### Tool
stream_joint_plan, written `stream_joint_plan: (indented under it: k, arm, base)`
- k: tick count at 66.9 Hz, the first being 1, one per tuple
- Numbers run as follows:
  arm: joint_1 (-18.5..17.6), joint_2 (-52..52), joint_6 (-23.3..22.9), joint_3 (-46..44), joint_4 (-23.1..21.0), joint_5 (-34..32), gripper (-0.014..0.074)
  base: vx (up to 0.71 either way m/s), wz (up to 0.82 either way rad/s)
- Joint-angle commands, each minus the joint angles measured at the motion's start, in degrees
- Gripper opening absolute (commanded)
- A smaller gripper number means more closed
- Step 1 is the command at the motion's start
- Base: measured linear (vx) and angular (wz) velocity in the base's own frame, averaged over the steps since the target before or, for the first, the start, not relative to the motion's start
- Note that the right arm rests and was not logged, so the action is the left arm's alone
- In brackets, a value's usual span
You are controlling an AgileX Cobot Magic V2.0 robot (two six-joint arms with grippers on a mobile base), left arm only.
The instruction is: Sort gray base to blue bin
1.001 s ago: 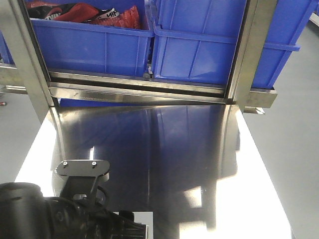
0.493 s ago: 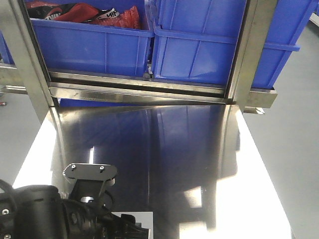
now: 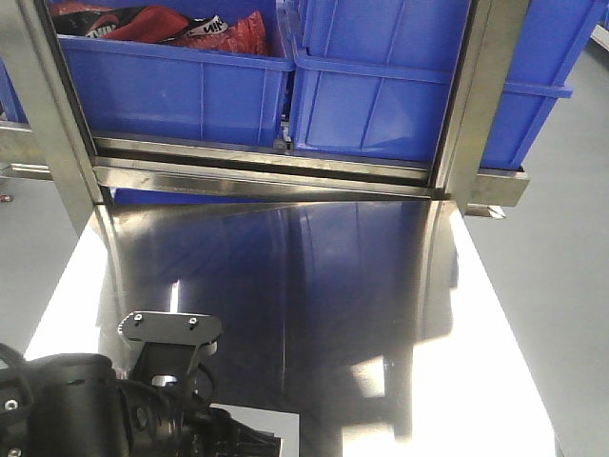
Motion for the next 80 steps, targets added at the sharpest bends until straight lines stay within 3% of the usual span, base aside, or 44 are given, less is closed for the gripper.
stream_joint_plan:
  k: [1,24,58,80]
  arm:
    - [-0.36,-1.45,-0.49,-1.31,0.93,-0.69,0.0034]
    - [-0.36,-1.51,-0.49,-1.31,2.11,-1.02,-0.0007]
    - [-0.36,-10.05,-0.49,-10.47,11.95,0.48,-0.0006]
    - [-0.36,-19.48,-0.49,-13.59,15.51,0.37,-0.0006]
  base:
    - [0.00,0.00]
    - [0.00,0.00]
    - [0.00,0.00]
    - [0.00,0.00]
